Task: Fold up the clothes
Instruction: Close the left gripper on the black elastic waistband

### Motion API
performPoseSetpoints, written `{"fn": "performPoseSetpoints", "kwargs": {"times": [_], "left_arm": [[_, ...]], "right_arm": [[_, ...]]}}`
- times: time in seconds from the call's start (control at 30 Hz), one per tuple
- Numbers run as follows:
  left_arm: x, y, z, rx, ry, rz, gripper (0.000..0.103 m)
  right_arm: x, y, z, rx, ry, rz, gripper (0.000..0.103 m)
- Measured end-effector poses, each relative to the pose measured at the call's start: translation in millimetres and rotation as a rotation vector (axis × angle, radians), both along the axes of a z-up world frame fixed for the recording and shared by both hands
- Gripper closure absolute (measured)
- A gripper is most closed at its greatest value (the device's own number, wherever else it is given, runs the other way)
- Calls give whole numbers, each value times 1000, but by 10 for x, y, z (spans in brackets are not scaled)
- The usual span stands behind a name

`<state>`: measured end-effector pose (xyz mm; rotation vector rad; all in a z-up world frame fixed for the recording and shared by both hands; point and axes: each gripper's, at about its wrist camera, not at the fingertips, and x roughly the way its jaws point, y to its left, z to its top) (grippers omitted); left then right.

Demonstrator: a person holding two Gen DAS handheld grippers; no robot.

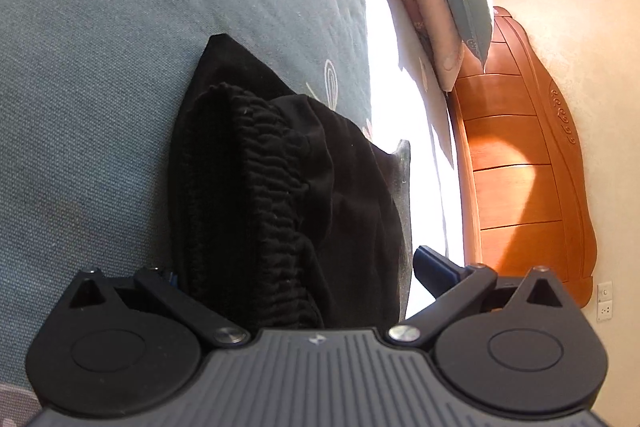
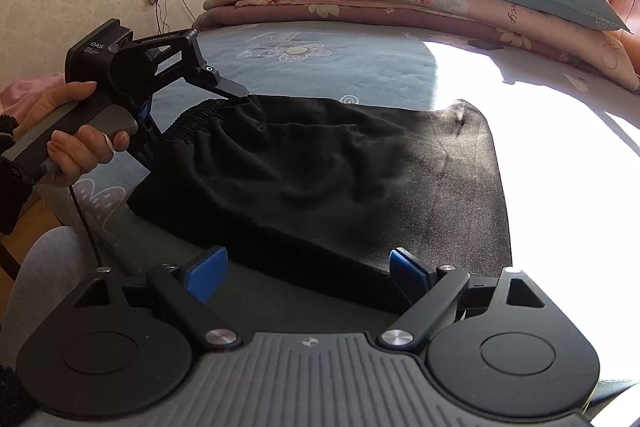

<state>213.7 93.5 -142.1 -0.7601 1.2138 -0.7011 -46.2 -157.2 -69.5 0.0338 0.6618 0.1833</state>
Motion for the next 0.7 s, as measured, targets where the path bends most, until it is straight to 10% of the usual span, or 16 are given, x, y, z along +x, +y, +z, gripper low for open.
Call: {"fn": "performPoseSetpoints", "kwargs": {"times": [0.7], "left_arm": [[-202,-119,206,87,-129,-90,1]], "right_arm": [[-21,-134,-26,49,3,-25,12]]}}
